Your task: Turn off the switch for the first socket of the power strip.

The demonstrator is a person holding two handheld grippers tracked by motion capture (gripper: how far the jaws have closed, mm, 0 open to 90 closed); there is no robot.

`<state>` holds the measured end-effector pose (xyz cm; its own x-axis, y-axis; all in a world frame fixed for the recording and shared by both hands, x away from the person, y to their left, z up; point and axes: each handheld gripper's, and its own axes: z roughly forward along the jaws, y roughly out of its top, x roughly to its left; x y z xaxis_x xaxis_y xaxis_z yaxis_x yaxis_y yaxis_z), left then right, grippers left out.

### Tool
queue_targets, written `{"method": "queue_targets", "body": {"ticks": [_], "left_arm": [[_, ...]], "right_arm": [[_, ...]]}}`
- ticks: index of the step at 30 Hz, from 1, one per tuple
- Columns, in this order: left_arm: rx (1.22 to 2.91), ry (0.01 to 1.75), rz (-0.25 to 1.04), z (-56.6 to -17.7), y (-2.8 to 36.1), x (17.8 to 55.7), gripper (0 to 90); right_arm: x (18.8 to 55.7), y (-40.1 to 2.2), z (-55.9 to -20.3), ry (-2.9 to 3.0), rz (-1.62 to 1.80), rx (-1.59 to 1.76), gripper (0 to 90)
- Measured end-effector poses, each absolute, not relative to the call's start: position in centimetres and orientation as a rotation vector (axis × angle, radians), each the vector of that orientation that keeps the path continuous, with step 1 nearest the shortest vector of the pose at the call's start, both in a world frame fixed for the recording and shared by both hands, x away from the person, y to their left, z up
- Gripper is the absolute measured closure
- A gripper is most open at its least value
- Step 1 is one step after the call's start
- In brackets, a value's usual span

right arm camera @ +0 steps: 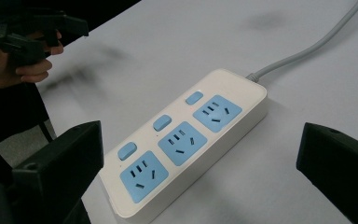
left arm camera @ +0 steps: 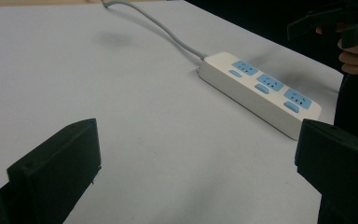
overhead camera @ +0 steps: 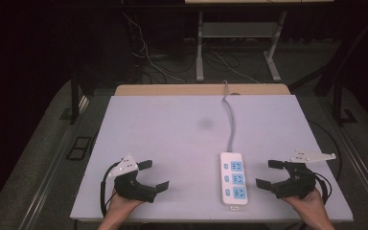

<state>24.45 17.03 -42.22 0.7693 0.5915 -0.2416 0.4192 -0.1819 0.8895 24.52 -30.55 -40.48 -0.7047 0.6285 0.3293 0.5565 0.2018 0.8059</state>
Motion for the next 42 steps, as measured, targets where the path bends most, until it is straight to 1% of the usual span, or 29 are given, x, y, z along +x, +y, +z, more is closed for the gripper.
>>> {"method": "queue_targets", "body": {"ticks": [20, 29, 42], "left_arm": [[1.806, 0.797, 0.189, -42.3, 17.0, 24.4, 0.0], [1.806, 0.797, 0.188, -42.3, 17.0, 24.5, 0.0], [1.802, 0.799, 0.185, -42.4, 17.1, 24.5, 0.0]], "right_arm": [[26.5, -29.1, -38.4, 2.475, 1.469, 1.122, 0.3], [27.9, -28.4, -38.2, 2.515, 1.436, 1.128, 0.3], [29.1, -26.7, -37.7, 2.592, 1.380, 1.084, 0.3]]}}
